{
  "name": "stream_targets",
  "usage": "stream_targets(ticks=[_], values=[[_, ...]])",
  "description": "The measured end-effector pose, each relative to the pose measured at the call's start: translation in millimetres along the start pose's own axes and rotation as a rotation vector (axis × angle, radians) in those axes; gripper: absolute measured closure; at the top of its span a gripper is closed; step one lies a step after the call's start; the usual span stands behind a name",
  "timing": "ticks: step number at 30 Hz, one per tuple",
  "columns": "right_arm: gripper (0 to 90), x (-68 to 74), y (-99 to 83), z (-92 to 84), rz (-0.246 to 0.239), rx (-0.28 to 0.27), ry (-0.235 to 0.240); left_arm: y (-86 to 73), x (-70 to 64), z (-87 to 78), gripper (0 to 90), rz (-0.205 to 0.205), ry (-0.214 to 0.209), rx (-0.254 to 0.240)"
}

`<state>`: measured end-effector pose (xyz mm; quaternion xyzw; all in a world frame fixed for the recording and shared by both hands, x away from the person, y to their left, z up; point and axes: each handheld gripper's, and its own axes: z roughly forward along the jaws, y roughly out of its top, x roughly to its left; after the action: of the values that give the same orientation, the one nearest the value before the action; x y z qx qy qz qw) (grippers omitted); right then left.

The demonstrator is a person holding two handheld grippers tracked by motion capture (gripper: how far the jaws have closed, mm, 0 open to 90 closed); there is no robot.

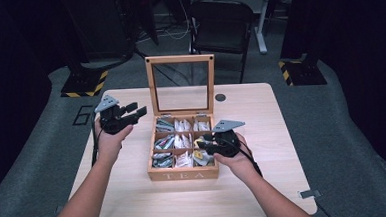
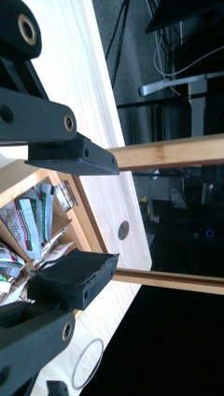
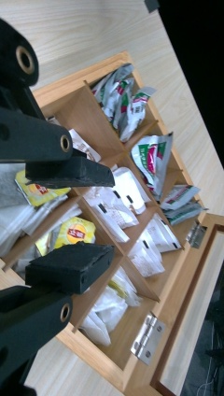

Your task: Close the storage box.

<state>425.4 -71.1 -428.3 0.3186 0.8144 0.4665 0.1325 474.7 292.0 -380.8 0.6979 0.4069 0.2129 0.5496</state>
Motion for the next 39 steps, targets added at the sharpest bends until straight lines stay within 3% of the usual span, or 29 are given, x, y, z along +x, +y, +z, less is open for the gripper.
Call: stream_targets(ticks=[28, 39], values=[[59.1, 24.1, -18.8, 23.9, -0.008, 0.049, 0.049, -9.0, 0.7, -4.8, 49.9, -0.011, -0.002, -0.005], [63.3, 27.7, -22.2, 30.0, -0.023, 0.066, 0.026, -9.9, 1.1, -4.2, 49.7, -0.015, -0.004, -0.013]])
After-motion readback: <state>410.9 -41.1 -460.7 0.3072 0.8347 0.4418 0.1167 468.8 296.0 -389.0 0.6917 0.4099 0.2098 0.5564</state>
